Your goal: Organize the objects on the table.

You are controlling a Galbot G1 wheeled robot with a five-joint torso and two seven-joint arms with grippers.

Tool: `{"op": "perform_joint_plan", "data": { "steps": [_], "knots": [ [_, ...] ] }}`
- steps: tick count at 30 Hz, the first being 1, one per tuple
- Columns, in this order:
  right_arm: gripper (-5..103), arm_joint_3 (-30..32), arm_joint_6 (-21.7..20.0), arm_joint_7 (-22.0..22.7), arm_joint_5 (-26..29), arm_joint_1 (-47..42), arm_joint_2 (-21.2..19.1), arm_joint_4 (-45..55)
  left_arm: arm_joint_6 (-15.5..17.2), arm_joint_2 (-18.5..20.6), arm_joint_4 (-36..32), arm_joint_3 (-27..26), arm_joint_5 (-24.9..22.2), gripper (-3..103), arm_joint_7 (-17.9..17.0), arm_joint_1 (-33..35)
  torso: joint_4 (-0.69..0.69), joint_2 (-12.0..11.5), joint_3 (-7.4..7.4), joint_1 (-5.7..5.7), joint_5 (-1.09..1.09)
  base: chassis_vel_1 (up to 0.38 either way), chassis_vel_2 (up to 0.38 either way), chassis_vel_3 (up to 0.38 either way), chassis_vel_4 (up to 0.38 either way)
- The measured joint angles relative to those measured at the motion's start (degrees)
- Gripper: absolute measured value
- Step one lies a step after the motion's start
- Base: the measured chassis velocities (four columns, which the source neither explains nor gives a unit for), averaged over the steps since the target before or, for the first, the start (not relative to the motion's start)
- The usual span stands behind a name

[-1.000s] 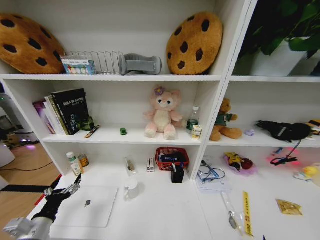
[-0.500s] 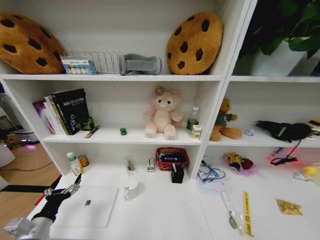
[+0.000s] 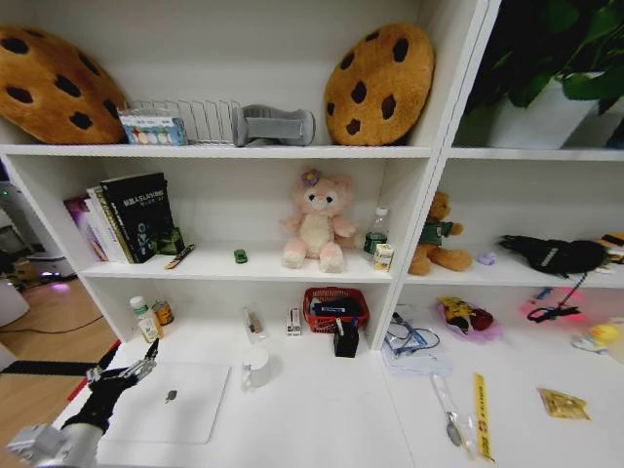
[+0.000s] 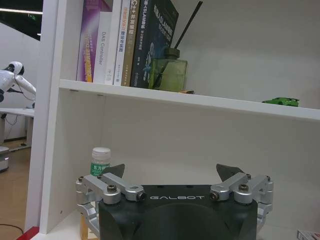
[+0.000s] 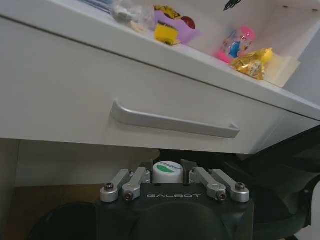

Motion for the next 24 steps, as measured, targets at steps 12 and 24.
{"op": "perform_joint_plan", "data": {
  "steps": [12, 24],
  "knots": [
    [29, -4.92, 0.33, -3.19, -0.52, 15.32, -5.16, -20.01, 0.00, 0.00, 0.00, 0.00, 0.00, 100, 0.00, 0.00, 0.00, 0.00, 0.00, 0.00, 0.01, 0.000, 0.000, 0.000, 0.000],
    [29, -8.45, 0.17, -4.50, -1.05, 26.80, -6.74, -30.25, 0.00, 0.00, 0.00, 0.00, 0.00, 100, 0.00, 0.00, 0.01, 0.00, 0.00, 0.00, 0.01, 0.000, 0.000, 0.000, 0.000]
  ]
}}
